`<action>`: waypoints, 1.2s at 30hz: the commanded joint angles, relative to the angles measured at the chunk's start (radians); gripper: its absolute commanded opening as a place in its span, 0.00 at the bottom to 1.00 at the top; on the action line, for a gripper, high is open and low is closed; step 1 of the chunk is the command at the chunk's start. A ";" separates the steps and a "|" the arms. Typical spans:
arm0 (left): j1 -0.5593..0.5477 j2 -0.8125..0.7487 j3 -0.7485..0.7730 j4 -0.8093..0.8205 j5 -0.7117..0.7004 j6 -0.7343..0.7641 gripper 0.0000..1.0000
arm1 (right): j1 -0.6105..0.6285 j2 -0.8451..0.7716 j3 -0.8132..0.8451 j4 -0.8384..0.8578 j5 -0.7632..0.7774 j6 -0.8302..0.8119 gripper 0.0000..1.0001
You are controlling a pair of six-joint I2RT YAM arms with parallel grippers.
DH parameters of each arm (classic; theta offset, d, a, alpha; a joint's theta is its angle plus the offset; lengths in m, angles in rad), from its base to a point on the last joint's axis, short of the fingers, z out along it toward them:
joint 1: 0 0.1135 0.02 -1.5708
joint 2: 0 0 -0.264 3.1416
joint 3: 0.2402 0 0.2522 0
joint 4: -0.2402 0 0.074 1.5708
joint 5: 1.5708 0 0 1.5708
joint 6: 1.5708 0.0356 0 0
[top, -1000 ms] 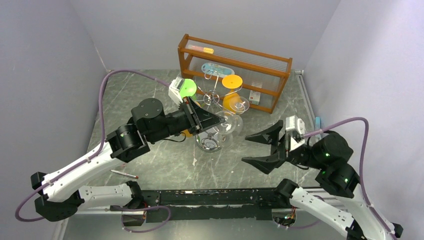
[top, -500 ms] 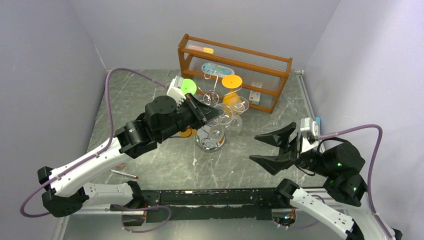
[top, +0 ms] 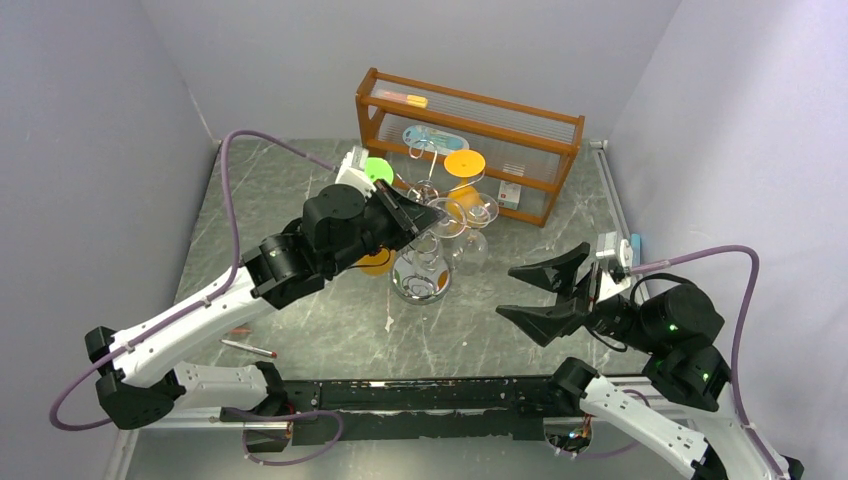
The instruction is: Place the wine glass upside down on the wine glass rack
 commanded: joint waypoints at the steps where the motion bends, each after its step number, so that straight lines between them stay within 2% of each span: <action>1: 0.016 -0.004 0.031 0.011 -0.043 -0.007 0.05 | 0.004 -0.006 -0.007 0.002 0.019 0.010 0.71; 17: 0.038 -0.099 -0.034 -0.078 -0.112 -0.098 0.05 | 0.004 -0.029 -0.036 0.017 0.067 0.034 0.71; 24: 0.040 -0.123 -0.066 -0.089 -0.008 -0.074 0.05 | 0.004 -0.032 -0.040 0.017 0.077 0.043 0.71; 29: 0.039 -0.165 -0.091 -0.078 0.010 -0.059 0.05 | 0.004 -0.036 -0.040 0.018 0.074 0.043 0.71; 36: 0.039 -0.120 -0.031 -0.108 0.084 0.037 0.05 | 0.004 -0.035 -0.049 0.023 0.079 0.047 0.71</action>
